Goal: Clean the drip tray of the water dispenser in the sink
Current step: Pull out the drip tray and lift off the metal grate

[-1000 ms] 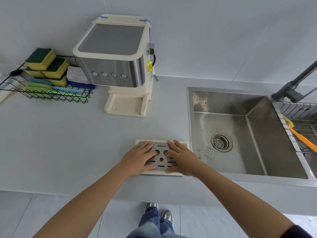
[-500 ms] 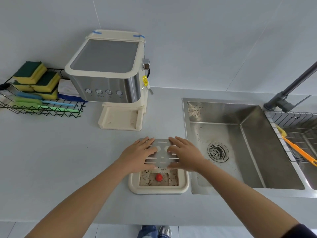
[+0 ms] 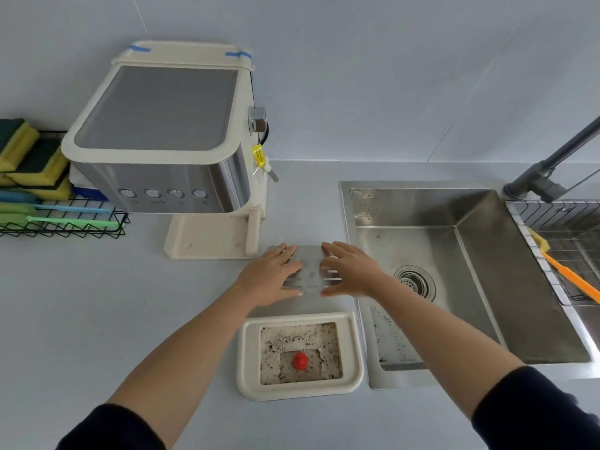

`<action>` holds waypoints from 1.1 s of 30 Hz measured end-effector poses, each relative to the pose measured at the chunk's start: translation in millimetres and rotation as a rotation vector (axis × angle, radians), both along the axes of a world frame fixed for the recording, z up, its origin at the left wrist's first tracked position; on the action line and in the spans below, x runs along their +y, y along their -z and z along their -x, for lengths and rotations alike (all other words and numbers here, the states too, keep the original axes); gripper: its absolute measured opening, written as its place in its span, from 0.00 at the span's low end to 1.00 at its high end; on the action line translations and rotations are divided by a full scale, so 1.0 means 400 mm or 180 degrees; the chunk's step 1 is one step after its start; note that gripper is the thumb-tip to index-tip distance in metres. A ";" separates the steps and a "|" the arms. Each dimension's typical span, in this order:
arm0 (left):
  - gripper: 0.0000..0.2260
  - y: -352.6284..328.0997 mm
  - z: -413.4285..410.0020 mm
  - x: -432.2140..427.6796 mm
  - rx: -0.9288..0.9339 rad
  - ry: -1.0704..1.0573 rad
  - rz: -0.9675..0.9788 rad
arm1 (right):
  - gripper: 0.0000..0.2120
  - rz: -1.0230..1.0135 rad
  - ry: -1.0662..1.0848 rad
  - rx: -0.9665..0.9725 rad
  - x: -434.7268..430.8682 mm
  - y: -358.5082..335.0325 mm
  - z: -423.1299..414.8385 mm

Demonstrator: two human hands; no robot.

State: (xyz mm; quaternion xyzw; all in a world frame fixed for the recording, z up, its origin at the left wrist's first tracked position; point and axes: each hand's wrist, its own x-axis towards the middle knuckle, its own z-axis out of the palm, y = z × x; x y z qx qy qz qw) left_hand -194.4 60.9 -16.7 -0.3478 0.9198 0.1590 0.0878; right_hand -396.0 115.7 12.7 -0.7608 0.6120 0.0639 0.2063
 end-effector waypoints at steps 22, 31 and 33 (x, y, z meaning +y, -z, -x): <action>0.29 0.039 -0.021 0.018 -0.0327 -0.0143 -0.0051 | 0.34 -0.0528 0.0272 0.0217 0.023 0.073 -0.013; 0.33 -0.029 -0.092 0.142 0.0243 -0.0776 -0.0317 | 0.36 -0.0053 0.0882 -0.0646 0.126 0.001 -0.028; 0.36 -0.036 -0.115 0.183 0.0251 -0.0855 -0.0339 | 0.39 -0.0059 0.0935 -0.0777 0.173 -0.008 -0.034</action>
